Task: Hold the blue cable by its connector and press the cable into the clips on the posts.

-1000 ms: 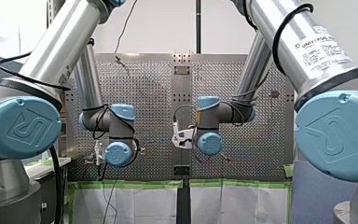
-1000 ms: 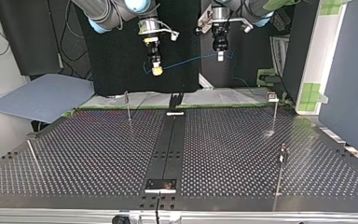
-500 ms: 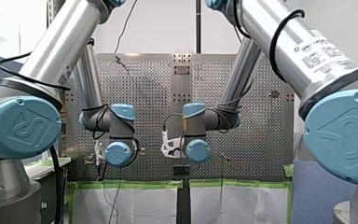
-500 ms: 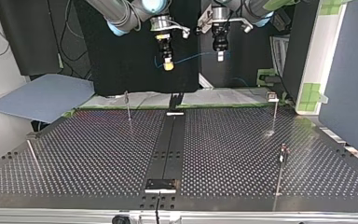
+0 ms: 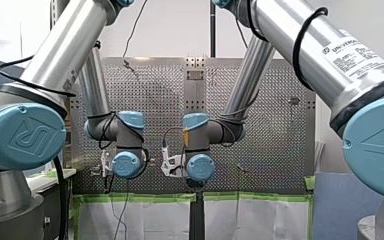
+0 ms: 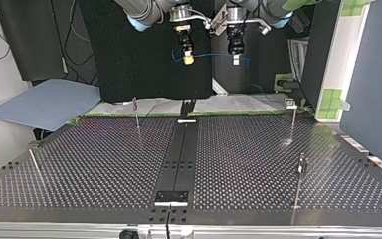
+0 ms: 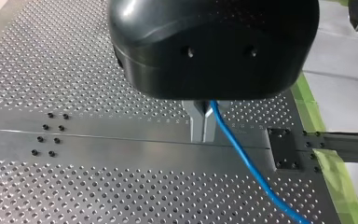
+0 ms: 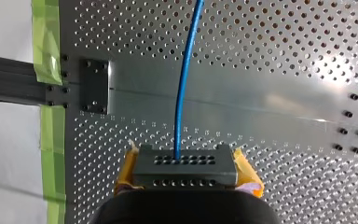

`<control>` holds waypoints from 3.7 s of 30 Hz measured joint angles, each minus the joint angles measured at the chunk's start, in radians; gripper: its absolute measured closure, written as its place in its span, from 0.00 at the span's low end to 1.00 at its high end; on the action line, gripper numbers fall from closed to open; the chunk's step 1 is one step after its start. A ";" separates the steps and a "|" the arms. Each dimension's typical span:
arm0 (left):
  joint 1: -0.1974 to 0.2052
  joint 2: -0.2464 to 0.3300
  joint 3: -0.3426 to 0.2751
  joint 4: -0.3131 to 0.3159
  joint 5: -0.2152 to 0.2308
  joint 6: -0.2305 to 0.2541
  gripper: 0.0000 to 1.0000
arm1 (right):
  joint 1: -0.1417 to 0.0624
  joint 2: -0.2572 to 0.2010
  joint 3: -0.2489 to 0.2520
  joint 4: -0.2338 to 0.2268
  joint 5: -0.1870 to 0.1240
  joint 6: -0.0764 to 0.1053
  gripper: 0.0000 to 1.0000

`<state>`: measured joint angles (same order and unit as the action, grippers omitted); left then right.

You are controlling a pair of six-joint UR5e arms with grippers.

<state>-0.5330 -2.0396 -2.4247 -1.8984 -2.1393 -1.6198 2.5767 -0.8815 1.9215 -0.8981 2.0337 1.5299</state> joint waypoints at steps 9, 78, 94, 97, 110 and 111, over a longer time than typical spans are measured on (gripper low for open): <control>0.078 0.078 -0.078 -0.058 0.078 -0.059 1.00 | -0.023 -0.062 0.058 0.023 0.023 0.062 1.00; 0.173 0.688 0.293 -0.700 -0.073 -0.184 1.00 | -0.210 -0.364 -0.269 0.347 -0.345 0.120 1.00; 0.212 0.623 0.436 -0.793 -0.053 -0.175 1.00 | -0.203 -0.321 -0.379 0.373 -0.396 0.127 1.00; 0.222 0.628 0.460 -0.804 -0.051 -0.176 1.00 | -0.203 -0.317 -0.396 0.376 -0.401 0.127 1.00; 0.273 0.630 0.511 -0.828 -0.038 -0.181 1.00 | -0.196 -0.307 -0.476 0.388 -0.407 0.127 1.00; 0.278 0.630 0.513 -0.828 -0.037 -0.183 1.00 | -0.194 -0.307 -0.482 0.389 -0.407 0.127 1.00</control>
<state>-0.2549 -1.4099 -1.9113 -2.7269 -2.1759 -1.8031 2.3827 -1.1881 1.4390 -0.5090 1.6268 1.6570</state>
